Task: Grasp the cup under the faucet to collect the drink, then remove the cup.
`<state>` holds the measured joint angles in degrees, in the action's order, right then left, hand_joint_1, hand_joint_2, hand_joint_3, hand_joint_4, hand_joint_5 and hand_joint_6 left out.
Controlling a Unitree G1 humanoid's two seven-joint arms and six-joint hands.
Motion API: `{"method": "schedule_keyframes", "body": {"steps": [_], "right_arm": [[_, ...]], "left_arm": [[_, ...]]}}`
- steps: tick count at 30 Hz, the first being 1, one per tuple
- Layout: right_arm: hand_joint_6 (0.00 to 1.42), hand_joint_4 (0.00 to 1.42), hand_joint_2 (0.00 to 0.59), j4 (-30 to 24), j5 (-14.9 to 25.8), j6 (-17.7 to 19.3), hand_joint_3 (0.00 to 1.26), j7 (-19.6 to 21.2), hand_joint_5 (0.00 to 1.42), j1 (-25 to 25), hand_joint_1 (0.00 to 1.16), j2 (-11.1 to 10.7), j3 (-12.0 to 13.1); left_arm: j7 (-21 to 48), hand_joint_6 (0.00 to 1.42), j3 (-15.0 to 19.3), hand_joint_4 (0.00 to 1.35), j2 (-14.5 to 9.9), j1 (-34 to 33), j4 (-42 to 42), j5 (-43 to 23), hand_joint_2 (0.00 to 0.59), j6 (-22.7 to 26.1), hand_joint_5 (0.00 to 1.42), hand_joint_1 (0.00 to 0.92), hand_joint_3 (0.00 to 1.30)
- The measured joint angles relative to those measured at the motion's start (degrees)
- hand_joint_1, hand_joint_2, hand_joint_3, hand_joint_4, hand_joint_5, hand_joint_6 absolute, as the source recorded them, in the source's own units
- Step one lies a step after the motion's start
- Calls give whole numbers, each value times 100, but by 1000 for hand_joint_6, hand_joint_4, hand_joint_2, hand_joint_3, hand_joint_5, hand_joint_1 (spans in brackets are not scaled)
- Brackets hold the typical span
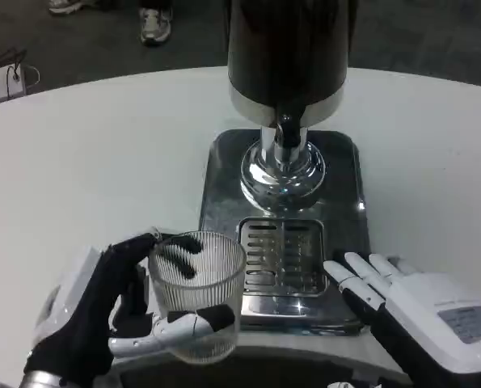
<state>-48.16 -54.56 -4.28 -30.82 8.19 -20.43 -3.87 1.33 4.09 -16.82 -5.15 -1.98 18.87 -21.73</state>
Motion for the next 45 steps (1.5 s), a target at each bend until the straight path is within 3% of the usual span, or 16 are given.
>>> {"method": "schedule_keyframes", "body": {"steps": [14, 24, 35, 41, 45], "right_arm": [[0, 0, 444, -100, 108, 0, 64, 2, 0, 109, 539, 11, 221], [0, 0, 444, -94, 218, 2, 64, 11, 0, 112, 540, -28, 358], [0, 0, 444, -170, 274, 3, 64, 22, 0, 356, 540, -34, 579], [1, 0, 444, -216, 302, 7, 64, 55, 0, 549, 540, -28, 648], [3, 0, 444, -228, 302, 10, 64, 111, 0, 610, 541, -15, 661]], "left_arm": [[-866, 1424, -248, 1148, -86, -1669, 2067, 470, 0, -302, 1340, 589, 978], [-1676, 1424, -868, 1148, -115, -2788, 3488, 1050, 0, -699, 1340, 589, 977], [-2066, 1424, -1429, 1135, -8, -3681, 4454, 1298, 0, -814, 1329, 583, 976], [-2213, 1418, -1667, 930, -5, -3862, 4664, 1351, 0, -883, 1196, 537, 825], [-2261, 1385, -1751, 716, -15, -3895, 4698, 1373, 0, -896, 1074, 417, 664]]}}
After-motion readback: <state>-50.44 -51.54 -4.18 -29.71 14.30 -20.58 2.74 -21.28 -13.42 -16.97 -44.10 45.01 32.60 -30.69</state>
